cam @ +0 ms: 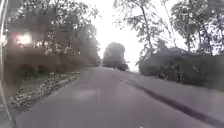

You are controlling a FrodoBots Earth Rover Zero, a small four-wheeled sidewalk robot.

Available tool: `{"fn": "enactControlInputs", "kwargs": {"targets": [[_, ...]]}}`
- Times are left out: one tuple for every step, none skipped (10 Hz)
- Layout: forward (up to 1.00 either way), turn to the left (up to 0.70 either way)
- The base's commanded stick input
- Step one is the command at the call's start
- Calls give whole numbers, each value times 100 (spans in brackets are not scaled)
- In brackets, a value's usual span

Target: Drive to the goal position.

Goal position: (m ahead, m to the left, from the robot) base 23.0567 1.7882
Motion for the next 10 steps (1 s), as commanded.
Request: {"fn": "enactControlInputs", "kwargs": {"targets": [[70, 1], [70, 1], [70, 1], [70, 1], [70, 1], [70, 1], [70, 1], [70, 1], [70, 1], [70, 12]]}}
